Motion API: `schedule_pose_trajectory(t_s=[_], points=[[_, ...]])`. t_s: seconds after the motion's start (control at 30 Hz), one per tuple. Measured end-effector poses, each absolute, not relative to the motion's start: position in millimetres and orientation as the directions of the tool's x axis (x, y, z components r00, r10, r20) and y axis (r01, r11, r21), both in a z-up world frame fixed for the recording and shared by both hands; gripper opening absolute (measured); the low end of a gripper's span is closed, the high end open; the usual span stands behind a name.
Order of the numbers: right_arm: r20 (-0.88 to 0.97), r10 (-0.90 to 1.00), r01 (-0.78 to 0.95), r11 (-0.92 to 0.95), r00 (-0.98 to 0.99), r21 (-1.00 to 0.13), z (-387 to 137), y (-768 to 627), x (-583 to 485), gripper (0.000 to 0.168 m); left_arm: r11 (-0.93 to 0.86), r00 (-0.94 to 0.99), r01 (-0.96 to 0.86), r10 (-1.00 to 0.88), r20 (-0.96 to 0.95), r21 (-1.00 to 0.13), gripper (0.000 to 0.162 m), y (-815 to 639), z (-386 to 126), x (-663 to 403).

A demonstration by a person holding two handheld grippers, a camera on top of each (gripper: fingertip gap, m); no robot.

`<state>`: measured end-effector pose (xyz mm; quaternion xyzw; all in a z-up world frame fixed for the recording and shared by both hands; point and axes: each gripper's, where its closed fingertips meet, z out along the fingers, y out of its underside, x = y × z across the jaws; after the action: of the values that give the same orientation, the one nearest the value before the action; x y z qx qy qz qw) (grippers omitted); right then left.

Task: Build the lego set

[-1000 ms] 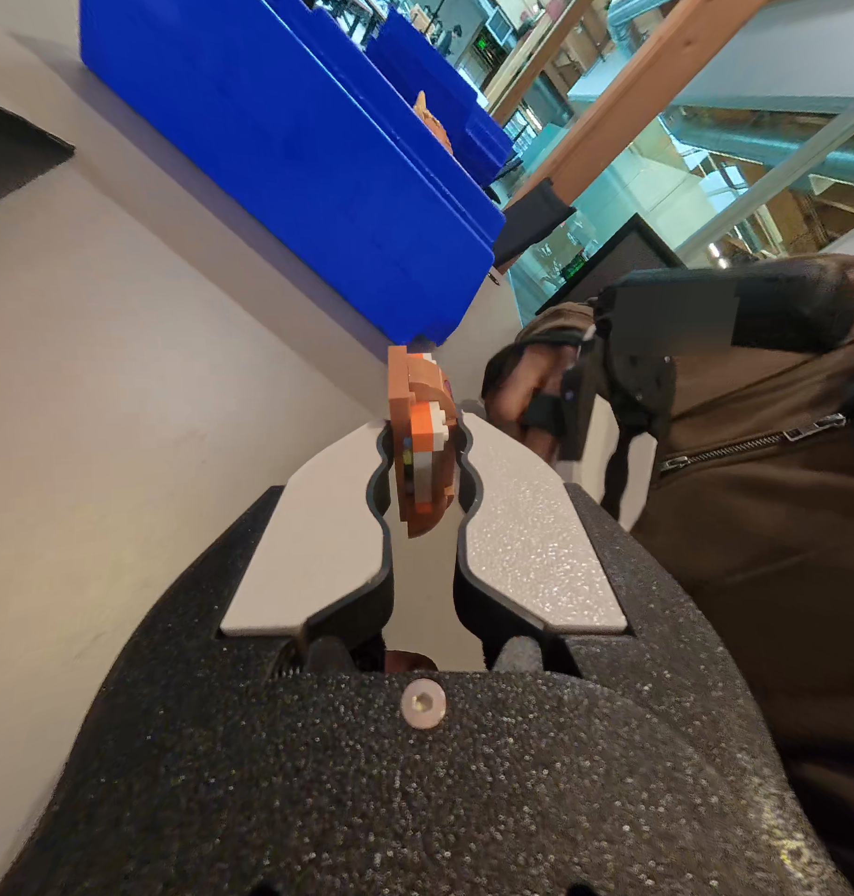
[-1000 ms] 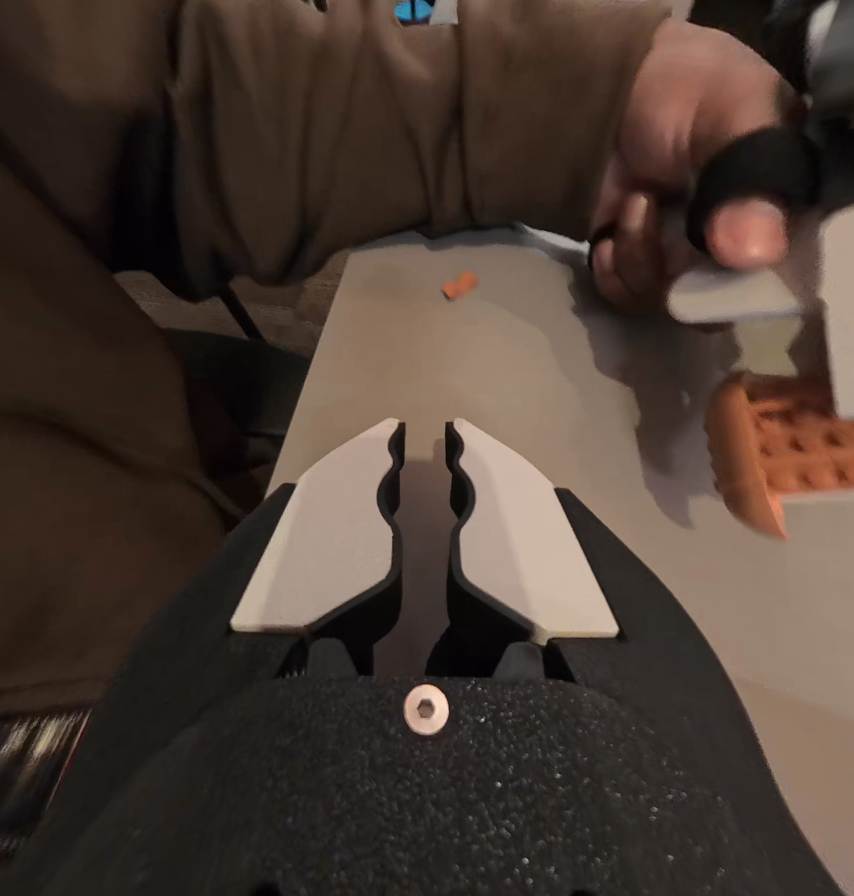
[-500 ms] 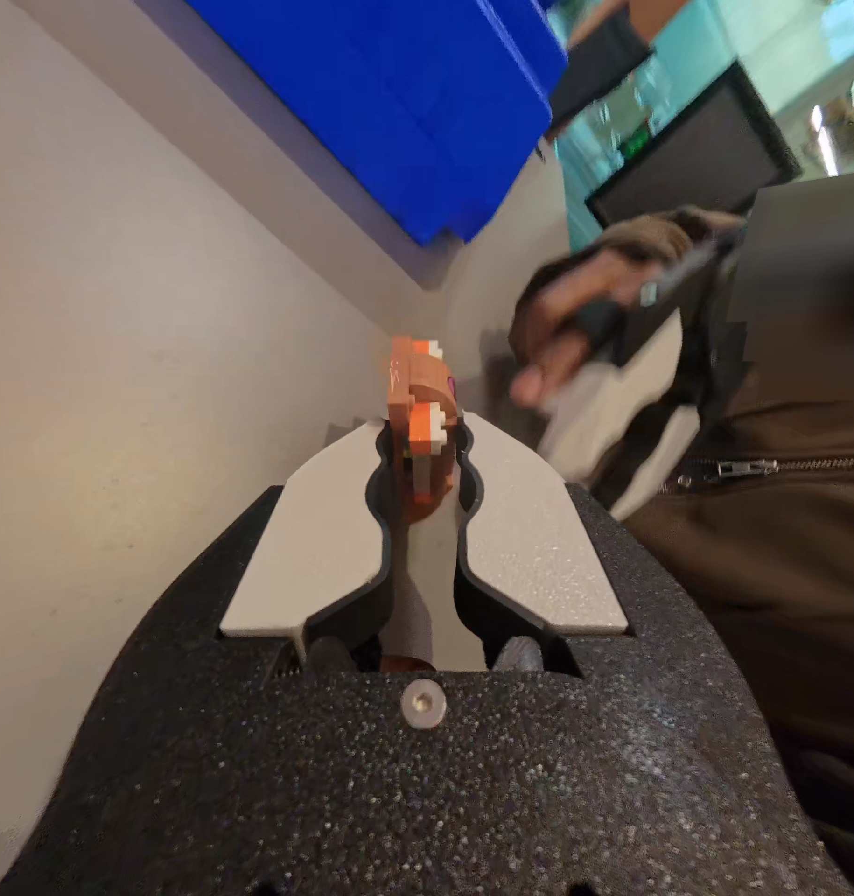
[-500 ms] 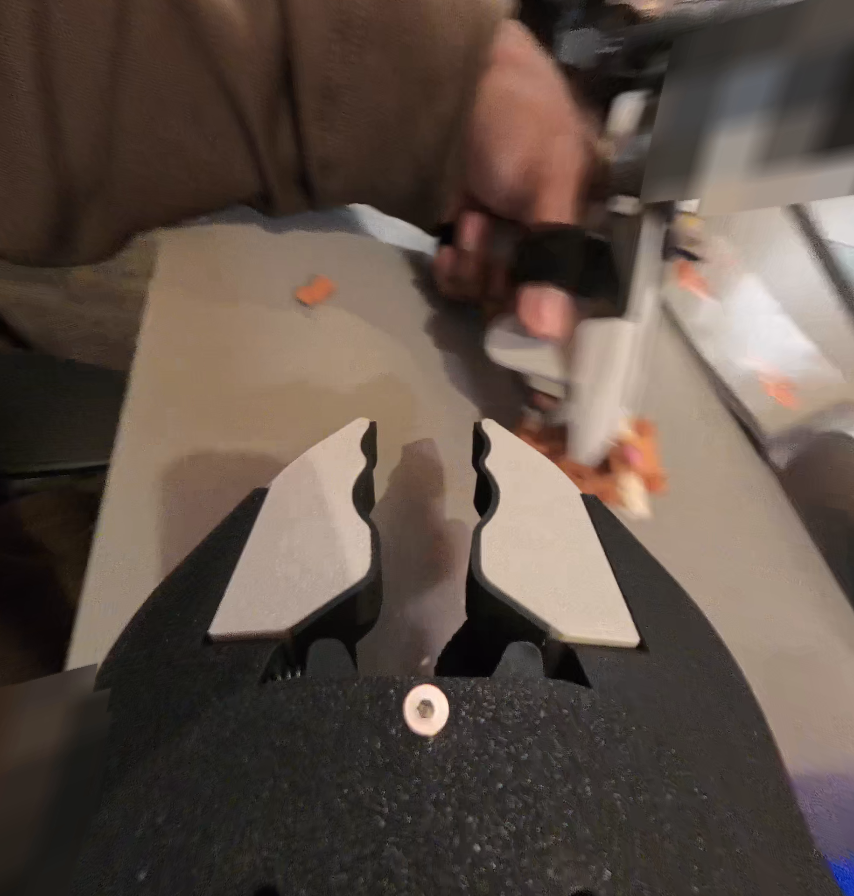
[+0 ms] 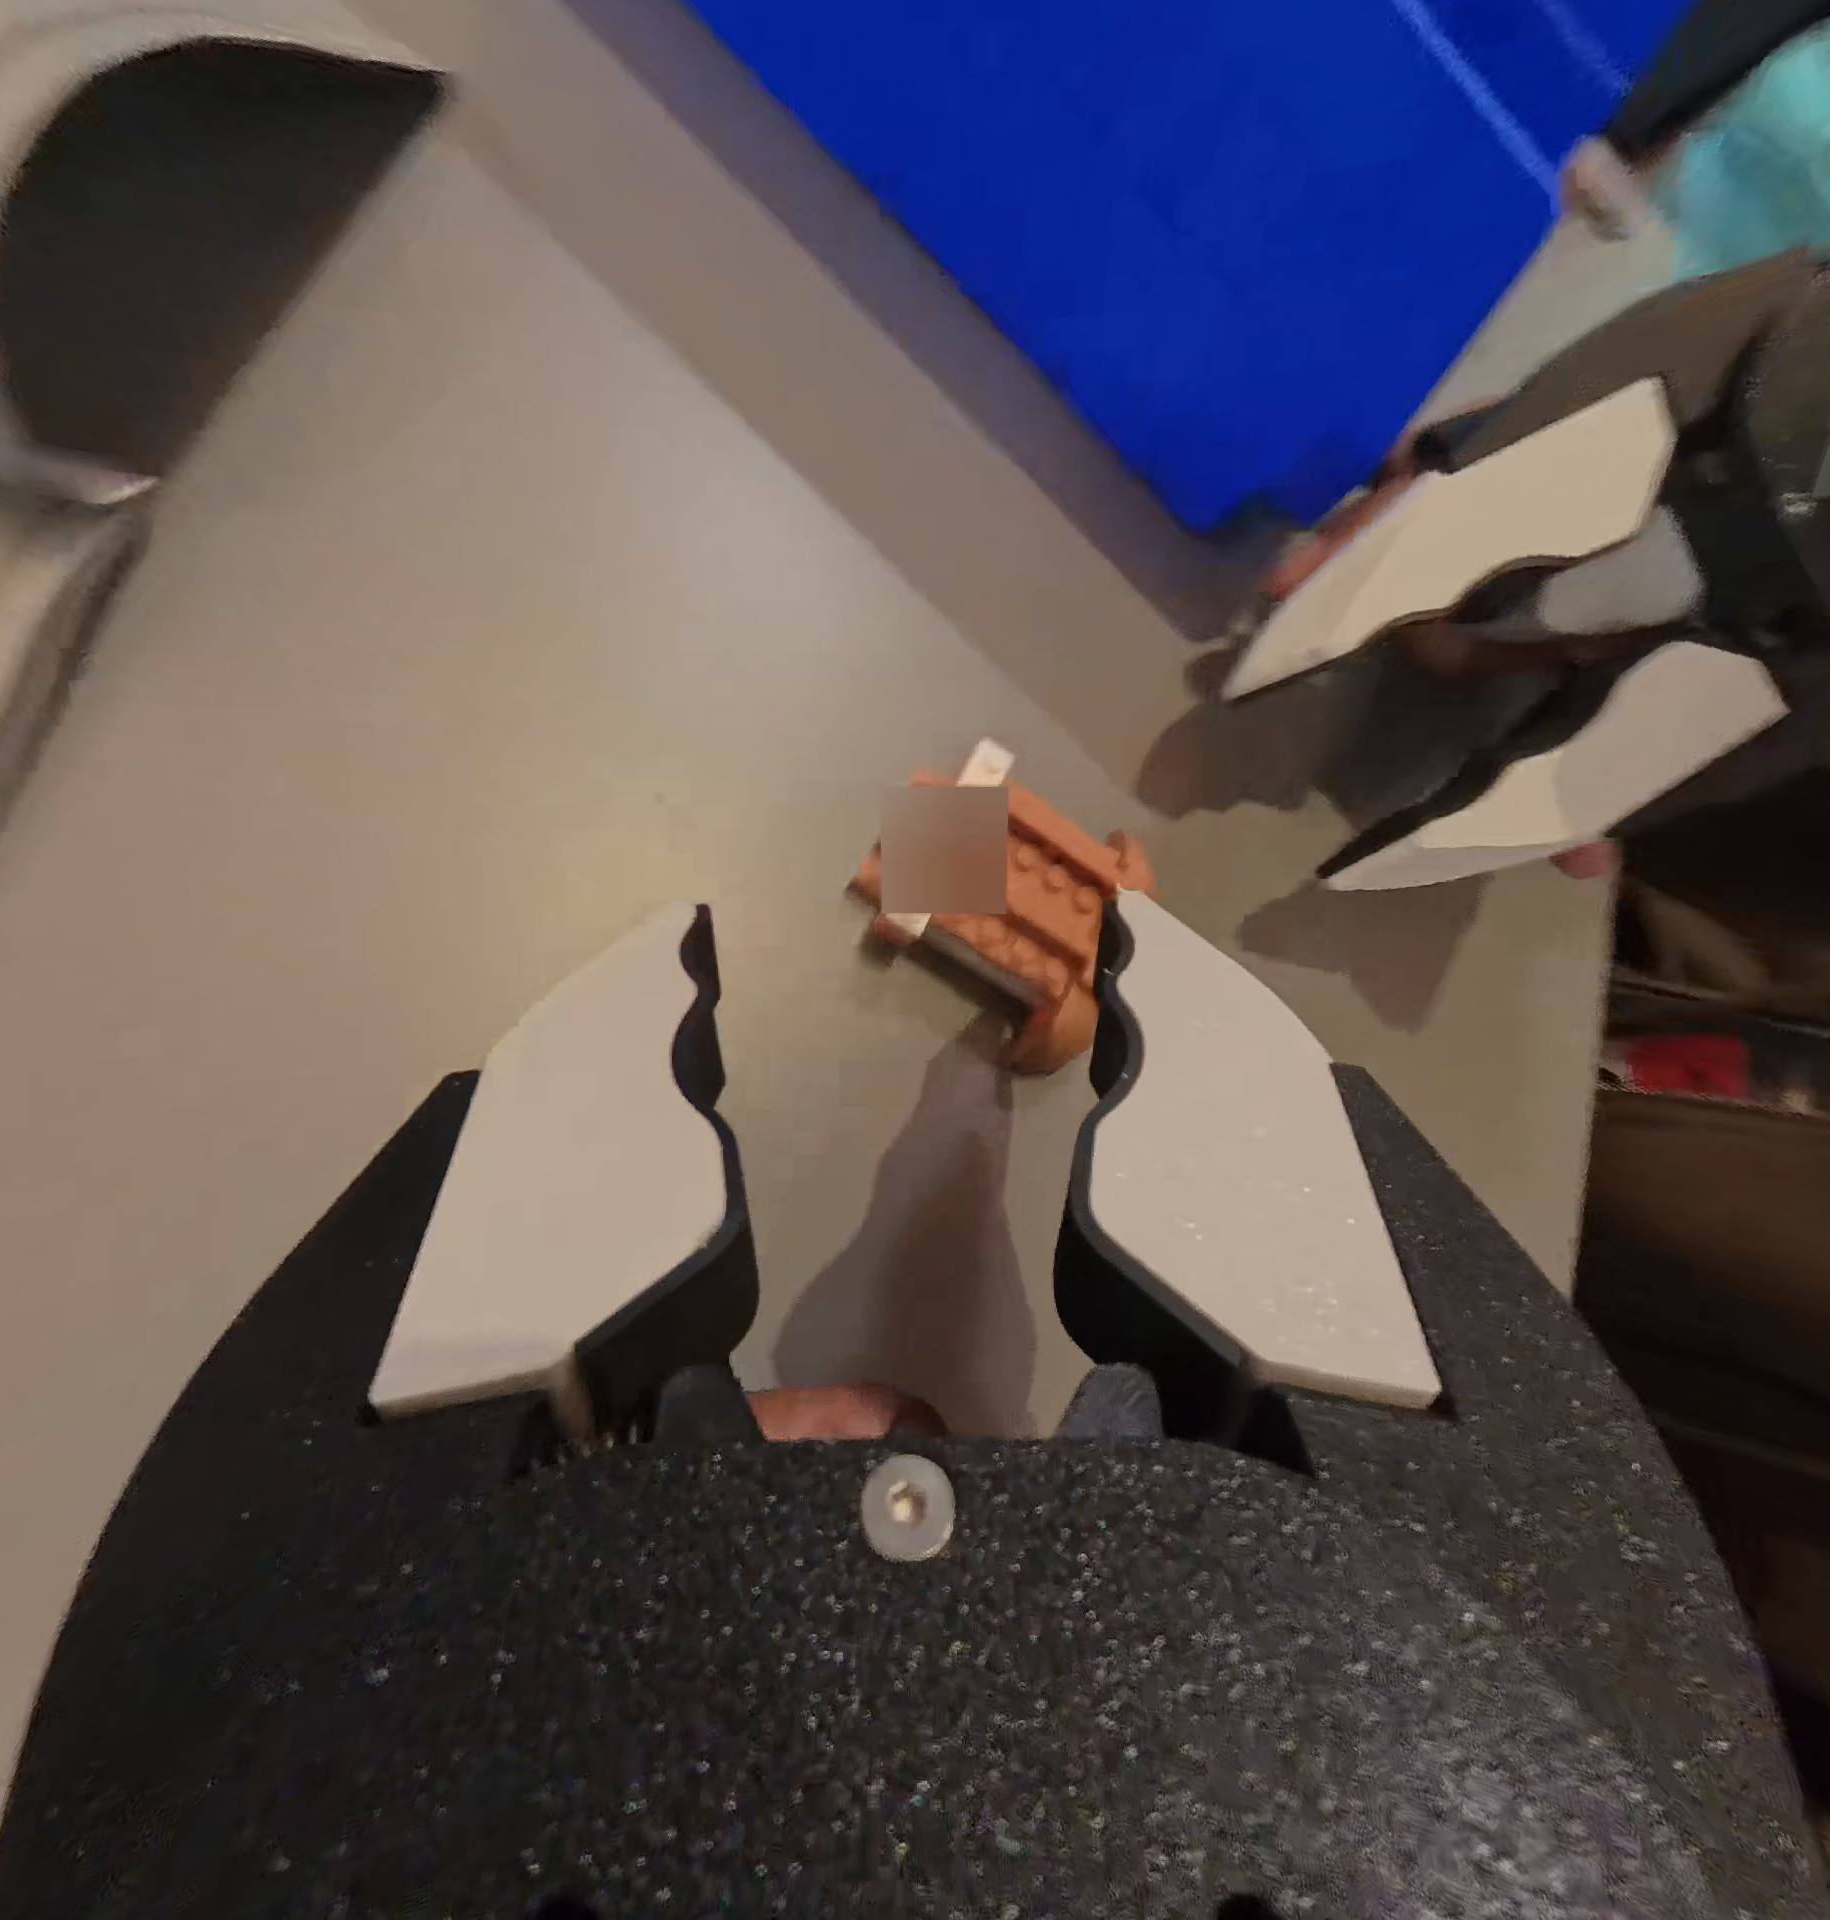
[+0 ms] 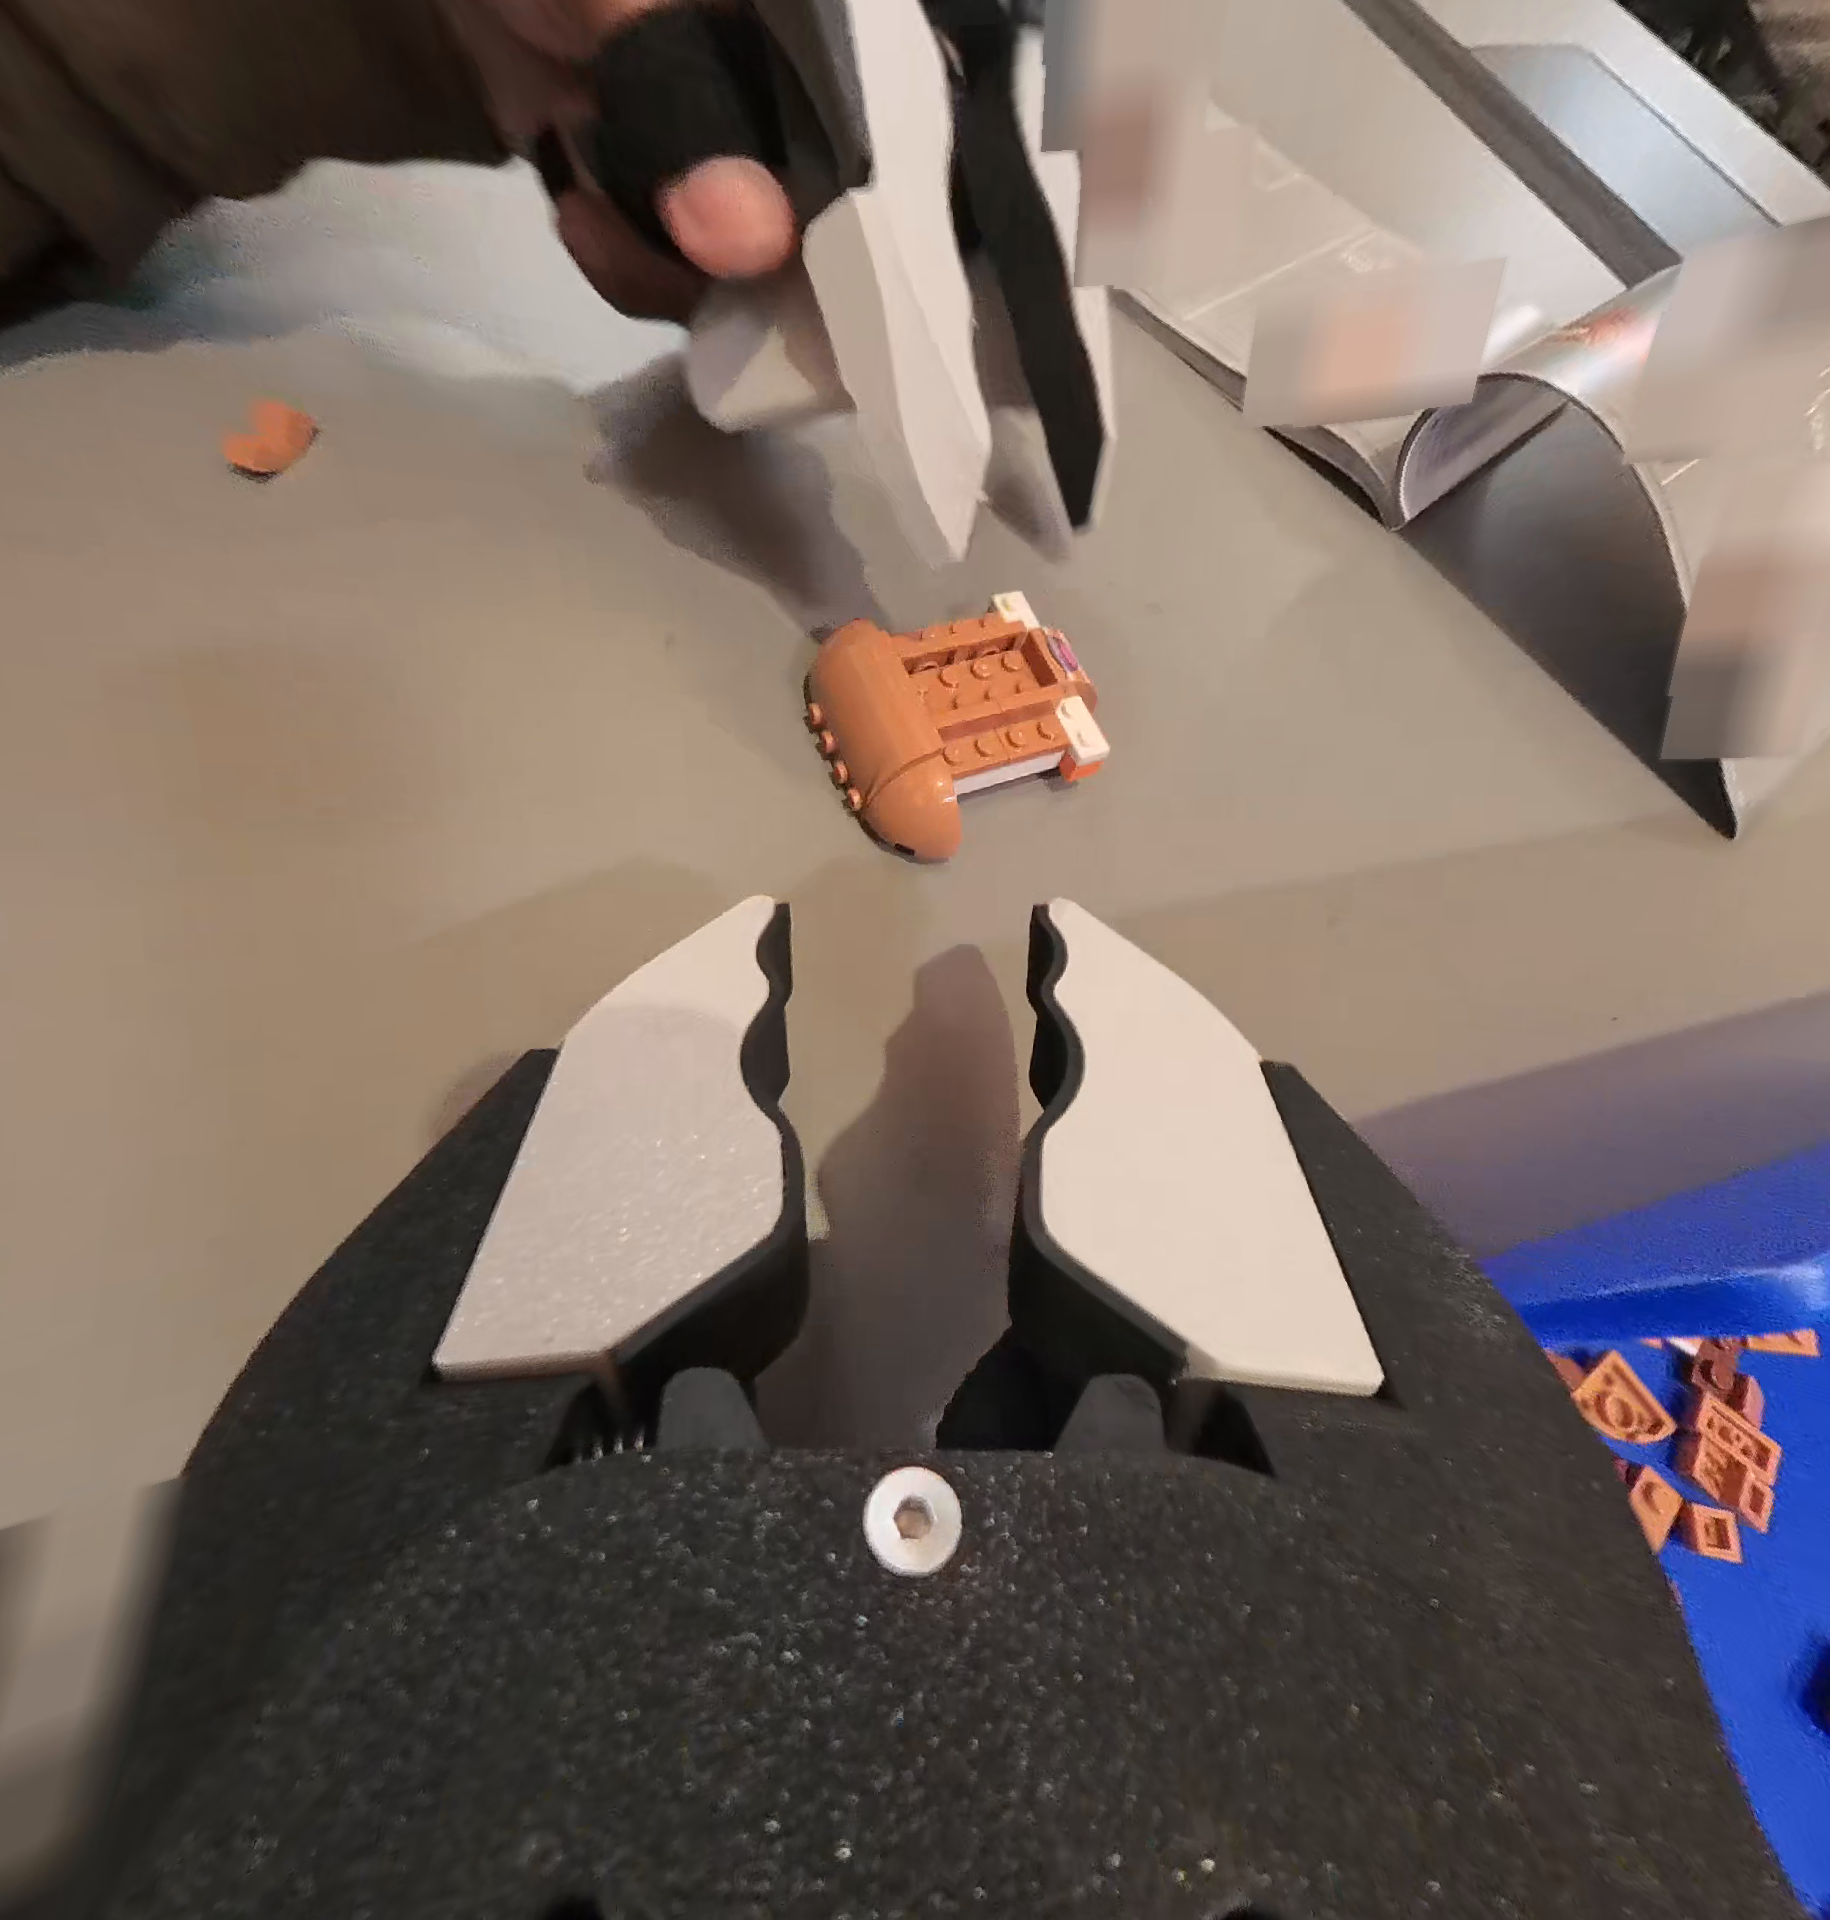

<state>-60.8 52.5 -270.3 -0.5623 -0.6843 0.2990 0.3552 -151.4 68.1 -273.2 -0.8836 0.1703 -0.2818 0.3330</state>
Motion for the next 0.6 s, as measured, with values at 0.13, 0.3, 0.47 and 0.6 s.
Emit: schedule_pose_trajectory(t_s=[0.13, 0.3, 0.47, 0.6], points=[[0.151, 0.983, 0.541, 0.185, -0.107, -0.82, -270, 53, -57, 0.042, -0.704, 0.942, -0.013, -0.247, 0.227, -0.71, 0.07, 12, -262, -176], [0.147, 0.981, 0.505, 0.192, -0.128, -0.842, -266, 44, -56, 0.039, -0.666, 0.991, 0.09, -0.016, 0.135, -0.74, 0.062, -90, -247, -184], [0.17, 0.973, 0.504, 0.227, -0.157, -0.833, -267, 31, -58, 0.039, -0.75, 0.994, 0.107, 0.055, 0.099, -0.653, 0.052, -128, -266, -172], [0.188, 0.97, 0.486, 0.241, -0.156, -0.84, -265, 28, -53, 0.039, -0.815, 0.996, 0.073, 0.036, 0.076, -0.575, 0.051, -120, -290, -159]])
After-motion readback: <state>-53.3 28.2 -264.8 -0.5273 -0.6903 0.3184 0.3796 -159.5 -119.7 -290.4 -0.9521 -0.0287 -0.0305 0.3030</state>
